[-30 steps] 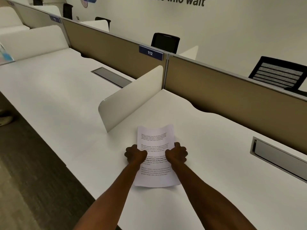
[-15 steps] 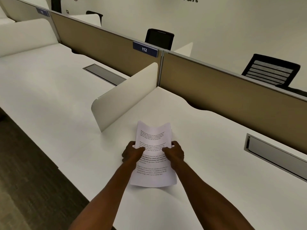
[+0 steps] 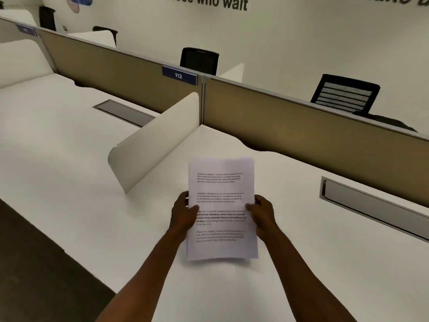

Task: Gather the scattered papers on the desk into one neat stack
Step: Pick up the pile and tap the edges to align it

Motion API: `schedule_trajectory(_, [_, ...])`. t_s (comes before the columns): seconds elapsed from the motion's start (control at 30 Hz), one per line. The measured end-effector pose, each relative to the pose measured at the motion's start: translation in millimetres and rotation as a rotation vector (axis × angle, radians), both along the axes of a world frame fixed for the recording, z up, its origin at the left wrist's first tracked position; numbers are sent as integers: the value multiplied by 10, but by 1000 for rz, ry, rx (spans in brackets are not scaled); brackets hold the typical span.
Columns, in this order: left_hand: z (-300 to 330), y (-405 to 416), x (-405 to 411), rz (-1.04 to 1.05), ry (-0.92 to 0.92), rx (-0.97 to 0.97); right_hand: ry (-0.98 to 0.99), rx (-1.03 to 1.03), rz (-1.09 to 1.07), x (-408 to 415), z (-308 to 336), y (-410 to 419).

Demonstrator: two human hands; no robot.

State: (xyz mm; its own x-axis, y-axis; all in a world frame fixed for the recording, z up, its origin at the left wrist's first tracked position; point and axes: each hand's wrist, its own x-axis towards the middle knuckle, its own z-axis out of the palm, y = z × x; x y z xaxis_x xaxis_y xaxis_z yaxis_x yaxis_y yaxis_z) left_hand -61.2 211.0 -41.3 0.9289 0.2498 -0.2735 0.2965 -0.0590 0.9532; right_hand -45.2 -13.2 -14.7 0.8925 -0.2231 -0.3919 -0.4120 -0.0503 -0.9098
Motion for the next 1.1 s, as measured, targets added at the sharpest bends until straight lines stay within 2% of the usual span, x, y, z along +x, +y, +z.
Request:
schedule_trajectory(0.17, [316, -457, -212, -136, -201, -140, -283, -84, -124, -347, 208, -296])
schedule_trajectory(0.27, [315, -668, -354, -159, -254, -179, -383, -113, -193, -604, 155, -416])
schedule_trajectory(0.43, [117, -985, -546, -248, -244, -115, -370, -30, -299, -894, -110, -591])
schedule_trajectory(0.73, [69, -1302, -599, -227, -279, -45, -364, 14, -396, -1008, -204, -762])
schedule_trajectory(0.9, [85, -1293, -580, -229, -305, -40, -432, -20, -358, -1049, -119, -776])
schedule_trajectory(1.1, [9, -1244, -626, -263, -262, -28, -424, -79, -323, -1120, -227, -714])
